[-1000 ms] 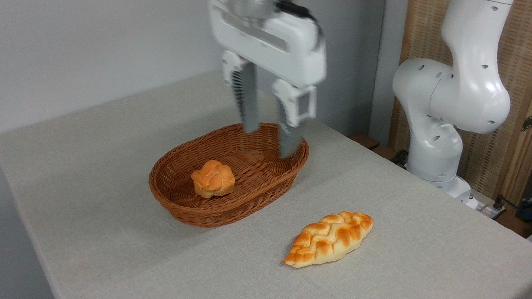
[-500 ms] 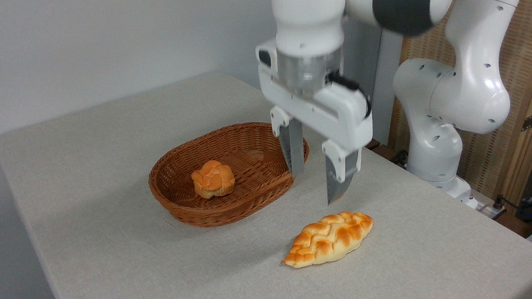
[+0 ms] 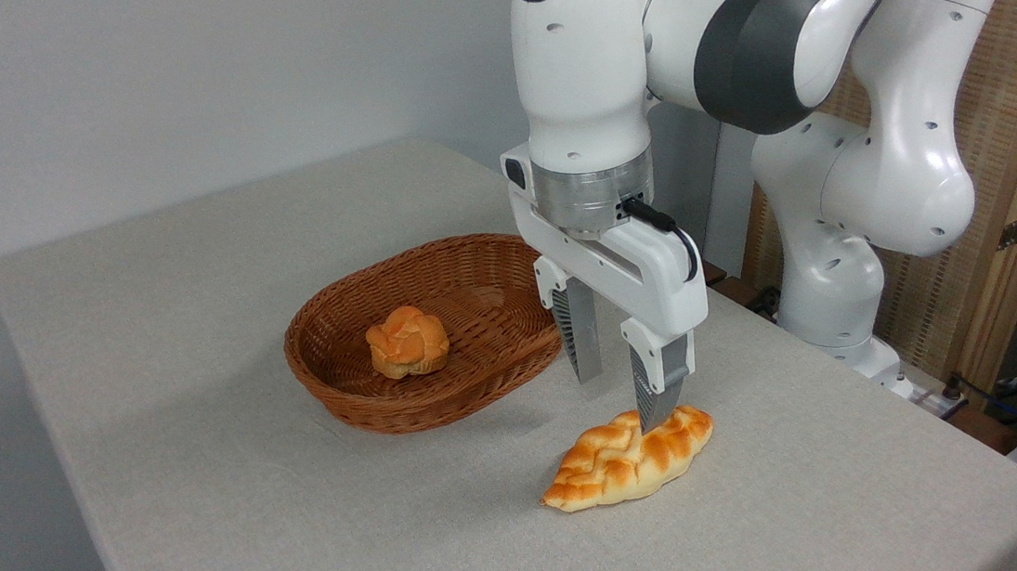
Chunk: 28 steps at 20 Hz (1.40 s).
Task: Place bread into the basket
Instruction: 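Lower the gripper around the braided golden bread on the table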
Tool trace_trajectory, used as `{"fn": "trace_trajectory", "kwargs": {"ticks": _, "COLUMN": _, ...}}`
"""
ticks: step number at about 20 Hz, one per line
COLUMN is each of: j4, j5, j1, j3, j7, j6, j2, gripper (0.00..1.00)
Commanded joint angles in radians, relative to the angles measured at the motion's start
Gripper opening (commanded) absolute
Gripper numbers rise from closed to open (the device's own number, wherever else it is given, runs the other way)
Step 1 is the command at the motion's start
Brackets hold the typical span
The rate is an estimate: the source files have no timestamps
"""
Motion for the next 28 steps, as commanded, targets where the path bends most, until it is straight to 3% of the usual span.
{"fn": "trace_trajectory", "kwargs": {"ticks": 1, "j4": -0.060, "j5": 0.021, "j1": -0.008, "j3": 0.008, "j7": 0.014, "j6": 0.046, "j2": -0.019, "gripper": 1.00}}
{"fn": "trace_trajectory", "kwargs": {"ticks": 4, "j4": -0.074, "j5": 0.027, "j1": -0.008, "j3": 0.010, "j7": 0.016, "j6": 0.058, "j2": -0.019, "gripper": 1.00}}
{"fn": "trace_trajectory", "kwargs": {"ticks": 7, "j4": -0.074, "j5": 0.107, "j1": -0.008, "j3": 0.010, "j7": 0.023, "j6": 0.057, "j2": -0.019, "gripper": 1.00}}
{"fn": "trace_trajectory", "kwargs": {"ticks": 13, "j4": -0.110, "j5": 0.109, "j1": -0.006, "j3": 0.016, "j7": 0.027, "j6": 0.072, "j2": -0.018, "gripper": 1.00}}
{"fn": "trace_trajectory", "kwargs": {"ticks": 24, "j4": -0.172, "j5": 0.110, "j1": -0.008, "j3": 0.050, "j7": 0.025, "j6": 0.221, "j2": -0.005, "gripper": 1.00}}
{"fn": "trace_trajectory", "kwargs": {"ticks": 25, "j4": -0.186, "j5": 0.110, "j1": -0.009, "j3": 0.050, "j7": 0.024, "j6": 0.250, "j2": 0.001, "gripper": 0.92}}
{"fn": "trace_trajectory", "kwargs": {"ticks": 28, "j4": -0.189, "j5": 0.103, "j1": -0.017, "j3": 0.050, "j7": 0.022, "j6": 0.276, "j2": 0.008, "gripper": 0.56}}
